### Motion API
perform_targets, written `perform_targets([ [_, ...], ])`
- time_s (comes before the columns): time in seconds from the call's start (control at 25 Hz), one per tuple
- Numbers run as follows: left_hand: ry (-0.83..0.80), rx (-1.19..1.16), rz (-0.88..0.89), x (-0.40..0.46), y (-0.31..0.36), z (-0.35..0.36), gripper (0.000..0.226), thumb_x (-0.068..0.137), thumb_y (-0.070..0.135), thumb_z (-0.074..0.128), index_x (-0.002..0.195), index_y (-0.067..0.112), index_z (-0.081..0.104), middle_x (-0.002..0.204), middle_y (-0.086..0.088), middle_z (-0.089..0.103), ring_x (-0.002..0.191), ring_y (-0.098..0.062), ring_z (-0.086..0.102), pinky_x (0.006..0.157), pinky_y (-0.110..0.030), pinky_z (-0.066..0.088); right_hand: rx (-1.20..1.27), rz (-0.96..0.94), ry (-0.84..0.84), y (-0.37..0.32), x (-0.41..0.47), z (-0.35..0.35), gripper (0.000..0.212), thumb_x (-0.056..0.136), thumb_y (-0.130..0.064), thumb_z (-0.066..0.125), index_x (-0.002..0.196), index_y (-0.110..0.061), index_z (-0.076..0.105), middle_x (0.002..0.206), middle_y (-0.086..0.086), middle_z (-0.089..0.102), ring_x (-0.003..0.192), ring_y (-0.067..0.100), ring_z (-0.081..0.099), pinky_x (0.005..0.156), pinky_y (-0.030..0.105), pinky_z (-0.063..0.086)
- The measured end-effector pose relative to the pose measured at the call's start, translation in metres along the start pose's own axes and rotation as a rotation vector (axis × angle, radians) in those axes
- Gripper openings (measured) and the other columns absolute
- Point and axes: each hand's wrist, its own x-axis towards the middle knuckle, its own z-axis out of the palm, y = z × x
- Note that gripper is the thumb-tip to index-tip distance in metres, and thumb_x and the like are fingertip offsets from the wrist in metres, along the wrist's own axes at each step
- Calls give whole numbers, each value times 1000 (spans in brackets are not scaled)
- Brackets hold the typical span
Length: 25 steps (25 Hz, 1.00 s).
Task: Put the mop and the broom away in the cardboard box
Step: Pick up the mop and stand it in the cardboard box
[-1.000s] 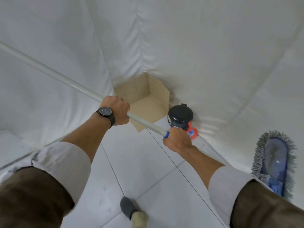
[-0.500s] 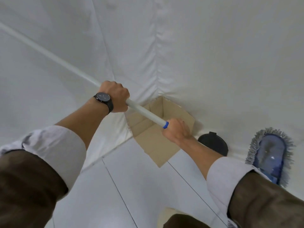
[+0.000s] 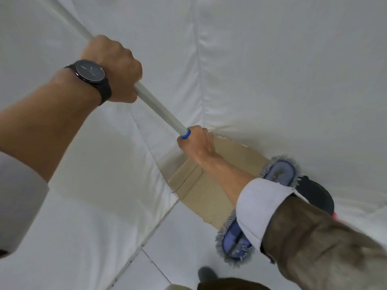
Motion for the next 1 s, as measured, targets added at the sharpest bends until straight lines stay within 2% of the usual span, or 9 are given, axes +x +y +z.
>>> perform_targets([
  [0.12,-33,11,94,47,-10,55,18,73,32,55,59,21,58,55,4,55,50,-17,51,53,-24,38,75,48,-21,-5,54,49,33,78,-19,58,54,-20,36,52,-2,41,47,19,37,42,26,26],
  [0.24,-35,7,151,84,-3,110,18,76,30,54,61,21,56,58,5,52,55,-18,52,54,-26,35,86,96,-59,6,99,101,35,80,-20,60,55,-20,38,51,-4,42,46,16,39,43,26,30],
  [0.32,-35,-22,180,103,11,145,18,79,28,55,64,19,53,61,4,50,63,-21,57,57,-27,34,98,150,-82,22,123,130,30,83,-24,62,58,-20,45,55,-3,48,49,16,45,47,27,35],
  [0.48,-58,-103,263,146,49,211,10,82,21,56,73,23,51,86,4,67,84,-22,66,66,-31,37,84,224,-129,61,173,189,20,89,-30,68,77,-13,64,69,1,59,57,11,53,49,27,36],
  [0.56,-76,-116,312,166,69,233,13,85,16,54,75,24,51,90,4,68,85,-21,66,67,-31,37,62,266,-144,82,193,213,23,89,-31,69,85,-8,67,71,2,61,62,16,57,49,28,38],
  [0.64,-105,-124,347,181,86,254,15,88,13,52,78,24,51,91,4,68,85,-21,65,68,-32,37,69,310,-151,100,210,232,25,86,-33,70,84,-8,66,70,3,61,65,21,60,53,32,42],
  [0.8,-184,-158,391,221,105,288,15,90,9,50,79,21,48,82,2,61,72,-22,53,72,-33,40,22,397,-241,123,256,263,25,84,-43,73,79,-22,60,74,1,63,73,25,65,59,35,49],
  [0.92,-207,-195,398,248,115,307,17,91,8,49,80,21,47,90,2,66,83,-22,63,75,-34,41,10,405,-302,129,286,276,25,84,-44,75,86,-24,60,82,1,65,81,26,66,62,31,44],
  [1.0,-241,-200,406,265,121,317,17,90,8,49,79,20,46,86,2,65,86,-21,65,75,-34,41,27,409,-326,135,306,282,26,84,-43,75,91,-22,63,87,1,64,85,26,65,66,30,42],
])
